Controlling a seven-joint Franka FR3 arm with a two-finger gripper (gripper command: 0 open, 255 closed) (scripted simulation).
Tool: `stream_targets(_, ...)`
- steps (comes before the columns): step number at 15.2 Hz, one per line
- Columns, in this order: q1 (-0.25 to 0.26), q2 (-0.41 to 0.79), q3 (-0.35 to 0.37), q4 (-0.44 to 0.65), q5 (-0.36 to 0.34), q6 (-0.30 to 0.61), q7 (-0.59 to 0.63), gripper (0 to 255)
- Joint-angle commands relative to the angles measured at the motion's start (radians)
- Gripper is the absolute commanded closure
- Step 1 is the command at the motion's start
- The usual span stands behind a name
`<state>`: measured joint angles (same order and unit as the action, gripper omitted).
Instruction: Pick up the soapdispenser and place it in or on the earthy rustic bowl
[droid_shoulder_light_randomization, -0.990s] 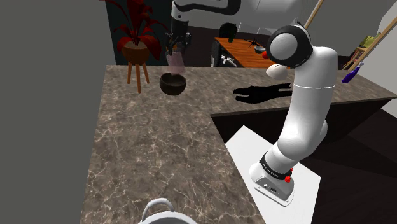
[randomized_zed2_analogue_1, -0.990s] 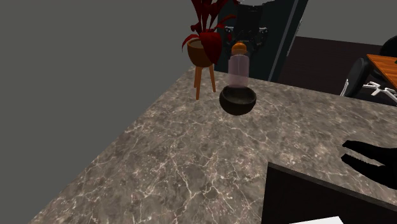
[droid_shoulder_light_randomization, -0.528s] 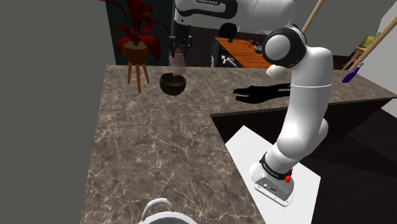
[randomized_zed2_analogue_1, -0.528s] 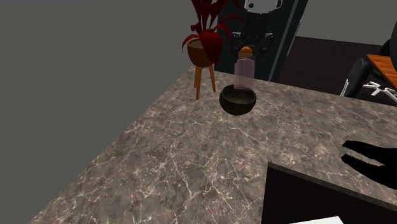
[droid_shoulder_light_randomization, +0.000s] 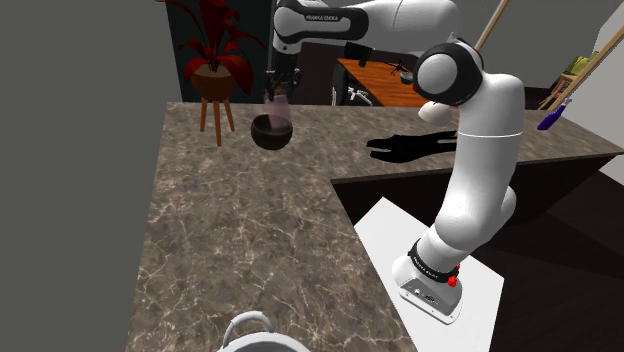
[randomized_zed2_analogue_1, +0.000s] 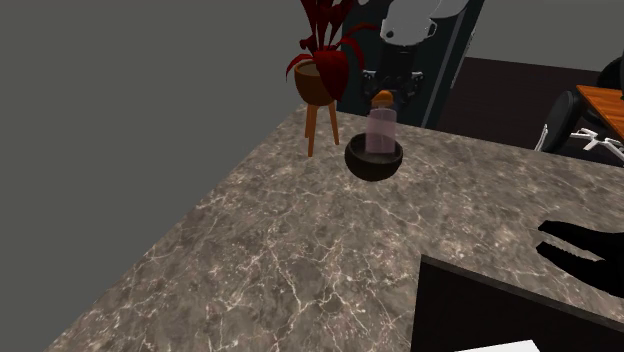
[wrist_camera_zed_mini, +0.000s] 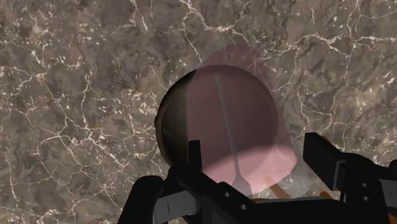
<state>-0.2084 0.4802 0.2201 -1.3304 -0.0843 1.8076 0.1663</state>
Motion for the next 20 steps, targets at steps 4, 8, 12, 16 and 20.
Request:
stream_targets(4,-0.002,0.004,-0.001,-0.050,-0.001,0.054,0.001,255)
stream_targets(8,-0.002,0.004,-0.001,-0.050,-0.002,0.054,0.001,255)
stream_targets(12,-0.002,0.004,-0.001,-0.050,-0.002,0.054,0.001,0)
stream_targets(16,-0.002,0.004,-0.001,-0.050,-0.002,0.054,0.001,0)
stream_targets(20,0.003,0.000,0.001,0.072,0.001,-0.071,-0.003,0)
